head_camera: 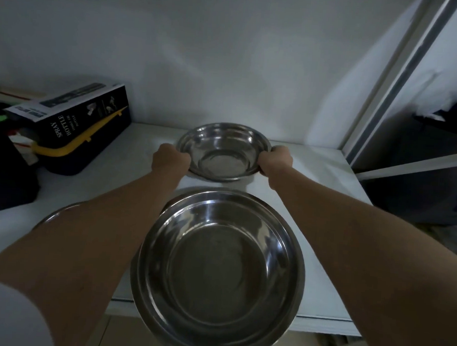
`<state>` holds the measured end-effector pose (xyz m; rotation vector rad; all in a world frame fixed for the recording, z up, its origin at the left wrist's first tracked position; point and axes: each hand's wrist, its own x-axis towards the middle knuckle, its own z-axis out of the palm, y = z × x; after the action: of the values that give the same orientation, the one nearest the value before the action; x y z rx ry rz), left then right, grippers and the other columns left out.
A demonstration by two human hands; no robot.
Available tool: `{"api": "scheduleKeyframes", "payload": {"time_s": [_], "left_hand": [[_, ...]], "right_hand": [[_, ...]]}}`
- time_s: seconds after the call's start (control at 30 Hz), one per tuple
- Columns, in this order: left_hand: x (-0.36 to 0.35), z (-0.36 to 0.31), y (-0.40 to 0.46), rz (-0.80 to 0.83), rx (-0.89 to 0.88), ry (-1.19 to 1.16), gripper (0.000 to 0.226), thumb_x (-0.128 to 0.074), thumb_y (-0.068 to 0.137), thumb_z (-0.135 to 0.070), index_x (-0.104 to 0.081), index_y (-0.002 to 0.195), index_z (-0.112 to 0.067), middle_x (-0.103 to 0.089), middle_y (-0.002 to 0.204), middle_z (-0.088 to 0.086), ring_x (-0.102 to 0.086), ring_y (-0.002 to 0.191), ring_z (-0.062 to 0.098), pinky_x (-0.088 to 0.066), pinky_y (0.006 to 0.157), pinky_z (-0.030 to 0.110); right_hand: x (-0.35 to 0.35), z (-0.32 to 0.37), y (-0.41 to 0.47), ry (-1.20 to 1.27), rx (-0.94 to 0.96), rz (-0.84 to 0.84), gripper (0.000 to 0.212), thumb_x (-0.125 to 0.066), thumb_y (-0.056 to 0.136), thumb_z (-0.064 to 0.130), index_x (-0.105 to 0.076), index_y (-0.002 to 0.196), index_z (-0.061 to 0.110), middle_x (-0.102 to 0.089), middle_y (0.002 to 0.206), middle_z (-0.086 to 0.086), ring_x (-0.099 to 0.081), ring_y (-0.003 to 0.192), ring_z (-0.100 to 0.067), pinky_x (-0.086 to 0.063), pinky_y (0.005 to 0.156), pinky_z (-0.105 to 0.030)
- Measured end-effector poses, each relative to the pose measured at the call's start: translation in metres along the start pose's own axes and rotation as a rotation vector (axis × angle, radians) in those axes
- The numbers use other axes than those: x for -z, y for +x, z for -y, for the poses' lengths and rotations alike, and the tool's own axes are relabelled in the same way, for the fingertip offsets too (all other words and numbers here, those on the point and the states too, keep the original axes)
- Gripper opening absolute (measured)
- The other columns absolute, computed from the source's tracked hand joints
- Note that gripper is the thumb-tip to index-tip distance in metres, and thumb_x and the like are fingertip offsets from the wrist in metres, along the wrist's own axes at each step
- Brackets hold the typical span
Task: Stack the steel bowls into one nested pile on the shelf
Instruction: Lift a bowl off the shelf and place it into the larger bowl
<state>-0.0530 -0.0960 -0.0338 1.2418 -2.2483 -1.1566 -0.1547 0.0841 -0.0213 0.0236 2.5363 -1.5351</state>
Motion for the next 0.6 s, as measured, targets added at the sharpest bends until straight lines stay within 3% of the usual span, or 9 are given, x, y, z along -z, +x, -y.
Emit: {"api": "scheduleKeyframes", "payload": {"time_s": [0.1,0.2,0.27,0.33,0.47,0.53,0.6], "left_hand": [[0.015,-0.018,-0.005,-0.067,-0.007,-0.06,0.036,-0.056,0.081,-0.011,-0.068,0.112,0.003,-0.068,0.118,0.021,-0.064,0.111,0.037,-0.043,0.077,0.027],[0.039,-0.036,-0.02,-0.072,-0.066,-0.119,0.035,-0.057,0.078,-0.011,-0.069,0.108,0.002,-0.07,0.109,0.02,-0.066,0.105,0.036,-0.043,0.073,0.026],[0.058,-0.045,-0.033,-0.058,-0.08,-0.143,0.034,-0.058,0.075,-0.01,-0.069,0.106,0.001,-0.071,0.102,0.018,-0.068,0.1,0.035,-0.049,0.073,0.029],[0.075,-0.052,-0.05,-0.032,-0.076,-0.135,0.038,-0.059,0.074,-0.01,-0.068,0.109,0.001,-0.072,0.106,0.018,-0.069,0.099,0.034,-0.055,0.075,0.032],[0.103,-0.058,-0.089,-0.016,-0.082,-0.113,0.037,-0.064,0.074,-0.009,-0.069,0.109,0.001,-0.074,0.104,0.018,-0.071,0.092,0.031,-0.04,0.048,0.02],[0.115,-0.057,-0.105,-0.02,-0.084,-0.128,0.037,-0.064,0.074,-0.01,-0.068,0.109,0.002,-0.073,0.102,0.018,-0.071,0.087,0.031,-0.042,0.052,0.022],[0.126,-0.053,-0.121,0.003,-0.084,-0.154,0.033,-0.063,0.075,-0.01,-0.066,0.106,0.002,-0.071,0.092,0.017,-0.067,0.071,0.026,-0.046,0.053,0.023]], "right_hand": [[0.012,0.024,-0.01,-0.006,0.045,-0.038,0.019,-0.049,0.081,0.006,-0.056,0.098,0.002,-0.053,0.077,-0.006,-0.057,0.068,-0.022,-0.052,0.053,-0.031],[0.029,0.038,-0.026,0.04,0.039,-0.058,0.02,-0.049,0.08,0.006,-0.055,0.098,0.002,-0.056,0.086,-0.011,-0.06,0.079,-0.028,-0.06,0.075,-0.041],[0.04,0.044,-0.042,0.057,0.05,-0.067,0.015,-0.049,0.08,0.007,-0.053,0.094,0.002,-0.055,0.081,-0.01,-0.058,0.072,-0.025,-0.06,0.08,-0.046],[0.052,0.049,-0.06,0.074,0.058,-0.08,0.012,-0.049,0.082,0.006,-0.05,0.093,0.002,-0.051,0.075,-0.008,-0.055,0.066,-0.021,-0.059,0.08,-0.048],[0.077,0.059,-0.101,0.098,0.083,-0.129,0.011,-0.052,0.082,0.007,-0.051,0.092,0.002,-0.052,0.076,-0.008,-0.063,0.082,-0.03,-0.06,0.079,-0.048],[0.087,0.06,-0.12,0.108,0.084,-0.139,0.008,-0.054,0.082,0.01,-0.052,0.087,0.004,-0.055,0.079,-0.009,-0.064,0.083,-0.03,-0.061,0.076,-0.046],[0.094,0.056,-0.138,0.115,0.071,-0.146,0.008,-0.056,0.082,0.012,-0.054,0.084,0.005,-0.058,0.081,-0.01,-0.065,0.08,-0.029,-0.061,0.073,-0.045]]}}
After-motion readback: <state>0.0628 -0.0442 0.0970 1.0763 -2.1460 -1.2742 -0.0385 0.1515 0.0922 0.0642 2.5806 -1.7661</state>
